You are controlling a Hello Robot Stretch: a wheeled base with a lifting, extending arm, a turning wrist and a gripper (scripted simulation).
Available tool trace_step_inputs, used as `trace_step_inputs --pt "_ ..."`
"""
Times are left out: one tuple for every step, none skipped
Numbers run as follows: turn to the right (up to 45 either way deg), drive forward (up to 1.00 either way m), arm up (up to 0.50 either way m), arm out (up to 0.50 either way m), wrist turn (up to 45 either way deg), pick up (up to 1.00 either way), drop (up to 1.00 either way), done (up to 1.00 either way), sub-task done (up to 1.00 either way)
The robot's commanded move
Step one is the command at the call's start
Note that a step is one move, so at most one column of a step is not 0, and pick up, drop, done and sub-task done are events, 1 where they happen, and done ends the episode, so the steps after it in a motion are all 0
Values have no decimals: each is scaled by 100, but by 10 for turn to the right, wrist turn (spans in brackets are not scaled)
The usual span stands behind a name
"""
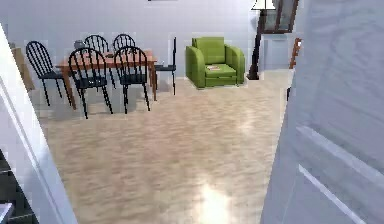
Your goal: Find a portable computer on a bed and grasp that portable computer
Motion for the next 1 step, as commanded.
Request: trace_step_inputs --pt "0 95 0 0 0 0 0 0 0"
